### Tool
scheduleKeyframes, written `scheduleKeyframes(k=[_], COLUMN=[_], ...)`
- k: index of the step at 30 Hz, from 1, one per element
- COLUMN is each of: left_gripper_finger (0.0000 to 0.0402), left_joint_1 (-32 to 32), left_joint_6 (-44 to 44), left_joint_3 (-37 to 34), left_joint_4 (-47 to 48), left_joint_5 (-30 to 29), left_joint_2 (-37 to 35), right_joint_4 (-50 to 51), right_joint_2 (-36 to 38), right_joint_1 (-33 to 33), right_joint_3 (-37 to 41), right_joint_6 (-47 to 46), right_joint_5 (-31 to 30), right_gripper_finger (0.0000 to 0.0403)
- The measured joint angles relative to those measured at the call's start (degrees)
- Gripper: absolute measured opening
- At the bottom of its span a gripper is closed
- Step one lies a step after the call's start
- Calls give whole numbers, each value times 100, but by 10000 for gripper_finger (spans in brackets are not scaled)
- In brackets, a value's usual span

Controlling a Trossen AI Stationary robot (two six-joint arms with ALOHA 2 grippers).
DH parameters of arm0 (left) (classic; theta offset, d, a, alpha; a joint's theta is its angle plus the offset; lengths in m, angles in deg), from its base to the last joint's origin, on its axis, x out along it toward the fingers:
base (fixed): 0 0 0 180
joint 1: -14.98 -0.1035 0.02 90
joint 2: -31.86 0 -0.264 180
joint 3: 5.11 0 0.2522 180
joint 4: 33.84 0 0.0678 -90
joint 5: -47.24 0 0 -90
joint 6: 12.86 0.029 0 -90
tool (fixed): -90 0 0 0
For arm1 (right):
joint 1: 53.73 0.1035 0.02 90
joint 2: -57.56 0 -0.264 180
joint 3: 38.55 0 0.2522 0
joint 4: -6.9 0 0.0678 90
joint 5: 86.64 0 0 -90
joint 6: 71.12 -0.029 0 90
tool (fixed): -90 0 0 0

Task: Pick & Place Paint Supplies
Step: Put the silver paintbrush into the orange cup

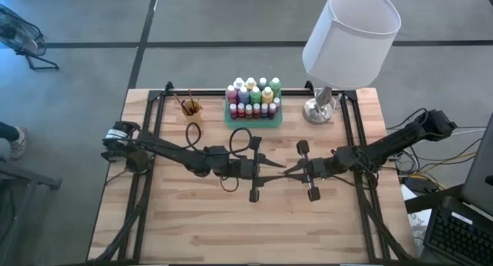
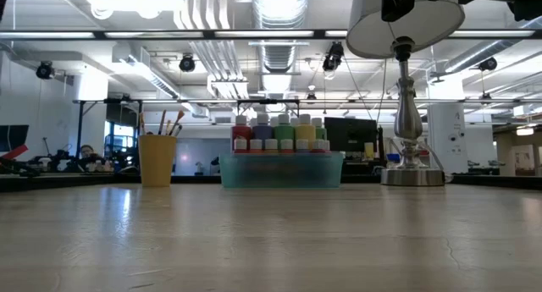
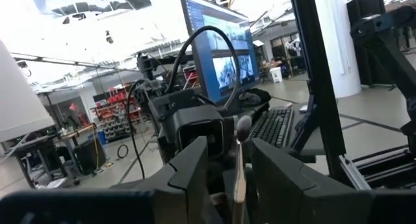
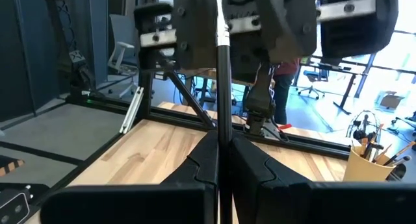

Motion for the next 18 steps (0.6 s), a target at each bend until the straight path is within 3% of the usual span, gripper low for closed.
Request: scheduleKeyframes(k=[9,18], left_gripper_finger=[117,62], left_joint_1=[-18,-18], left_joint_6=[236,243], left_joint_3=[230,224], left_joint_4=[27,34], left_joint_5=[73,157], left_joint_2=[205,186], right_joint_4=[12,13], right_joint_2=[0,0], right_joint_1=[0,0], right_joint_3=[24,31], right_joint_6=[-3,-7], right_joint_5=[-1,-2], right_gripper_finger=[13,13])
